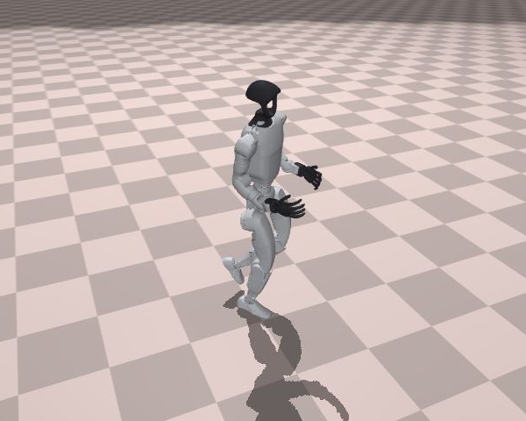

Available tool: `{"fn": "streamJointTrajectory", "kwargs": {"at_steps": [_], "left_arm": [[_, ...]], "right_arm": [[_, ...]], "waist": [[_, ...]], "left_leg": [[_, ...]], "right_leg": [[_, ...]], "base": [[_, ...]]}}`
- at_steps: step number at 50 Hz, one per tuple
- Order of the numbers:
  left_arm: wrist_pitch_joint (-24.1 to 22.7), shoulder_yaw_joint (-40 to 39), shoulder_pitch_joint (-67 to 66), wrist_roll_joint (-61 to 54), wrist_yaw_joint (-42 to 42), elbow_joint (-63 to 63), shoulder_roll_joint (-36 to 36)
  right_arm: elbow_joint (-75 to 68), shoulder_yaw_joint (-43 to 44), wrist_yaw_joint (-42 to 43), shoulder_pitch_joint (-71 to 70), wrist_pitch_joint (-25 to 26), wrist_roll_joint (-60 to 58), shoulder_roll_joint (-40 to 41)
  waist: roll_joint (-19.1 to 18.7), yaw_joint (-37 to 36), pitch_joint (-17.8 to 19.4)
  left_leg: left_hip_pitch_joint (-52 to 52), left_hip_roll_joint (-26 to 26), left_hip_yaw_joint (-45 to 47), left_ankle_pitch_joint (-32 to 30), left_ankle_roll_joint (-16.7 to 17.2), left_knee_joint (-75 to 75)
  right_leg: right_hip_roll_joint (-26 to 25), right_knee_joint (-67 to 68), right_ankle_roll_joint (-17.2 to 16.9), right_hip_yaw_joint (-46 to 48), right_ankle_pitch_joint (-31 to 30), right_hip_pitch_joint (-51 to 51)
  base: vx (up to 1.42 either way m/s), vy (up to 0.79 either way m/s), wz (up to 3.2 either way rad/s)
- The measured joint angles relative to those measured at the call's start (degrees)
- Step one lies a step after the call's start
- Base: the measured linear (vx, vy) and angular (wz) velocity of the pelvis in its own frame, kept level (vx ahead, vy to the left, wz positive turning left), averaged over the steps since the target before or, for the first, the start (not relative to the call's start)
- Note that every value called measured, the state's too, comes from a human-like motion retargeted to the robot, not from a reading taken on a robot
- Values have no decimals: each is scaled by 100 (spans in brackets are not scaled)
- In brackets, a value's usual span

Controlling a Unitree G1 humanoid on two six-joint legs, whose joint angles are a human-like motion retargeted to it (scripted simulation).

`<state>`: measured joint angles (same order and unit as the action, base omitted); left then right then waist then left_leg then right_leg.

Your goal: Walk run

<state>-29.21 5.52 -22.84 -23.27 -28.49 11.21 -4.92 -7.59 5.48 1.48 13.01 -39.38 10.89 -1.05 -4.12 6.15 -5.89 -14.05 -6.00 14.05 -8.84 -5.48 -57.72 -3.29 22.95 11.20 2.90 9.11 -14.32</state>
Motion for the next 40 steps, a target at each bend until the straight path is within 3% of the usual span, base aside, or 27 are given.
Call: {"fn": "streamJointTrajectory", "kwargs": {"at_steps": [2, 5, 7, 8, 10, 12, 13, 14, 15, 18, 20, 22, 24, 28, 31, 33, 35, 37, 38, 40], "left_arm": [[-62, 14, -167, 35, 2, 24, -1], [3, -97, -348, 99, -183, 42, -96], [43, -221, -360, 151, -263, 63, -231], [73, -290, -341, 169, -255, 65, -285], [89, -375, -272, 213, -115, -28, -412], [100, -324, -151, 251, 177, -235, -526], [125, -255, -102, 259, 395, -388, -583], [100, -62, -119, 243, 564, -470, -618], [50, 192, -171, 214, 710, -517, -640], [296, -312, 439, -225, 204, -226, -260], [318, 29, 694, -241, 328, -139, -51], [147, 360, 797, -244, 731, -160, 75], [141, 597, 864, -341, 930, -185, 119], [209, 815, 896, -506, 720, -313, -30], [176, 753, 943, -465, 479, -397, -342], [156, 764, 1021, -381, 380, -450, -591], [178, 819, 1072, -305, 431, -589, -894], [124, 651, 932, -56, 276, -637, -988], [101, 577, 971, 82, 33, -509, -900], [173, 421, 862, 293, -21, -266, -530]], "right_arm": [[187, -143, -342, -274, 115, 489, -32], [486, -324, -843, -400, 280, 1001, -93], [674, -432, -1208, -334, 433, 1154, -136], [751, -465, -1414, -290, 537, 1189, -162], [815, -512, -1743, -293, 722, 1162, -210], [747, -567, -1978, -358, 908, 1066, -316], [689, -619, -2090, -384, 999, 1019, -396], [570, -579, -2285, -255, 1052, 901, -452], [422, -493, -2521, -47, 1085, 747, -494], [-295, -245, -3020, 72, 1344, 33, -506], [-650, -102, -2891, 369, 1400, -333, -559], [-734, -18, -2730, 812, 1277, -424, -505], [-786, 190, -2712, 1168, 1191, -328, -363], [-813, 437, -2594, 1686, 1092, -36, -138], [-756, 440, -2396, 1869, 978, 83, -74], [-681, 411, -2226, 1867, 912, 31, -66], [-604, 239, -2067, 1772, 879, -97, -79], [-735, -71, -1919, 1609, 829, -98, -96], [-1004, 48, -1917, 1324, 835, 37, -36], [-1546, 83, -2160, 847, 1062, 461, -12]], "waist": [[93, -289, -1], [425, -884, -86], [577, -1157, -148], [642, -1283, -166], [694, -1452, -184], [721, -1297, -146], [728, -1014, -189], [677, -848, -233], [599, -740, -279], [223, -492, -316], [-3, -663, -423], [-49, -660, -359], [-178, -295, -267], [-204, 334, -83], [-108, 620, 44], [143, 797, 172], [388, 1097, 223], [483, 887, 249], [288, 1038, 362], [254, 1016, 292]], "left_leg": [[-710, 230, -140, 522, -128, 530], [-1293, 700, -83, 802, -132, 2333], [-1368, 921, 14, 796, -153, 3826], [-1361, 1119, -152, 806, -53, 4498], [-1475, 571, 324, 789, 644, 5132], [-1555, 385, 690, 75, -399, 4643], [-1526, 706, 430, 432, -714, 4173], [-1475, 1059, -352, 861, -730, 3601], [-1411, 1427, -1394, 1326, -595, 2977], [-1026, 804, -628, 1672, -599, 2664], [-348, 849, -556, 1711, -587, 3133], [173, 1018, -827, 1204, -357, 3681], [631, 1033, -1189, 537, -112, 4105], [1425, 1235, -2022, -573, 234, 4460], [1943, 1279, -2420, -1081, 445, 4336], [2198, 1424, -2470, -1322, 624, 3759], [2054, 1475, -2352, -1464, 1113, 2539], [1544, 1121, -1366, -1284, 1082, 982], [1064, 554, -1413, -887, 875, -18], [468, 224, -983, -171, 241, -712]], "right_leg": [[-119, -453, -233, -30, -649, 487], [-11, -1158, -854, 290, -2142, 1323], [-106, -1429, -1657, 239, -3158, 1807], [-115, -1502, -2149, 217, -3546, 2042], [-302, -1092, -2620, 700, -3911, 2177], [-436, 136, -2620, 795, -3911, 2028], [-572, 839, -2620, 678, -3911, 1898], [-922, 1211, -2620, 332, -3911, 1923], [-1378, 1417, -2620, -127, -3911, 2025], [-1404, 2132, -2610, -700, -3105, 1351], [-937, 2188, -2157, -573, -2466, 759], [-345, 1828, -1443, -236, -1855, 233], [136, 1018, -1169, 243, -1515, -159], [413, -1001, -1164, -44, -1081, -632], [413, -1999, -1664, -1293, -449, -686], [728, -1990, -2167, -1520, -818, -675], [1023, -1377, -1973, -909, -971, -735], [666, -216, -1541, -963, -619, -764], [782, 29, -1640, -468, -458, -733], [829, 34, -1562, -132, -243, -437]], "base": [[164, -13, -50], [157, -24, -67], [165, -25, -62], [153, -37, -60], [154, -63, -47], [143, -67, 67], [199, -29, 164], [253, 8, 191], [219, 36, 117], [145, 28, 38], [146, 22, 64], [136, -4, 137], [104, -13, 247], [123, -26, 232], [116, -41, 165], [118, -51, 178], [125, -69, 184], [115, -70, 116], [88, -36, 232], [68, -12, 127]]}}
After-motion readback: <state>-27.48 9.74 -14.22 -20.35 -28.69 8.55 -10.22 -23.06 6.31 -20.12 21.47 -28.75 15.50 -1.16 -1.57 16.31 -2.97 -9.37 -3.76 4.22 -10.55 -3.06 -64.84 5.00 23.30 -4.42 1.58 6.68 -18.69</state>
